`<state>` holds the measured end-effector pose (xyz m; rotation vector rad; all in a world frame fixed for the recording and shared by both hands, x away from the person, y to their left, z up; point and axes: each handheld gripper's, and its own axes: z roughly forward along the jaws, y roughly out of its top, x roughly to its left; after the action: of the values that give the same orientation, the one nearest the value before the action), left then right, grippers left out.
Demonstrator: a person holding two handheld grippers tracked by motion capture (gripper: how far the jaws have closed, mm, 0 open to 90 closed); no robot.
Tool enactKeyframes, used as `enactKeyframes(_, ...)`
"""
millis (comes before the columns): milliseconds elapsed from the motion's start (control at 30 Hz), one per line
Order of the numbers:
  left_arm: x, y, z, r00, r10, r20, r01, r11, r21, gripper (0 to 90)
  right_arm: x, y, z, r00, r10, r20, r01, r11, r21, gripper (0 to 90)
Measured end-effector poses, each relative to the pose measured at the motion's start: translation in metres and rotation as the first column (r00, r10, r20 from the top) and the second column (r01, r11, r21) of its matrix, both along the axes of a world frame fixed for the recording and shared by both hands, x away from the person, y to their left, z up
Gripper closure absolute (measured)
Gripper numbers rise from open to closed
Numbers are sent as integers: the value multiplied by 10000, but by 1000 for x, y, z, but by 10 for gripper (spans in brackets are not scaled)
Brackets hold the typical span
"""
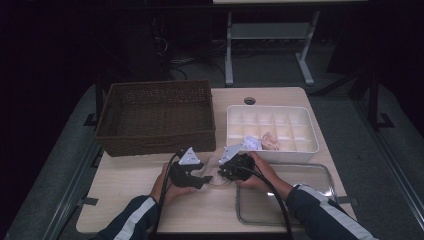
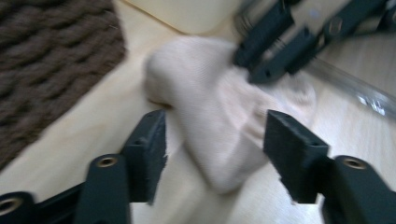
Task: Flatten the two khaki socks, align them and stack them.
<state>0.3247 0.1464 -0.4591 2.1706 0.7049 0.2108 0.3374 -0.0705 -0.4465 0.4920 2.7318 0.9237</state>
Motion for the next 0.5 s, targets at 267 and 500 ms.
enactKeyframes(267,24,1,-9,9961,230,-855,-251,9994,-236,410,5,-4,-4,9993,-10,-365,18,9998,218,780)
enactKeyframes(500,23,-1,-11,9893,-530,-1359,457,9974,-561,771,6,-6,-4,9991,47,-424,-35,9996,284,762)
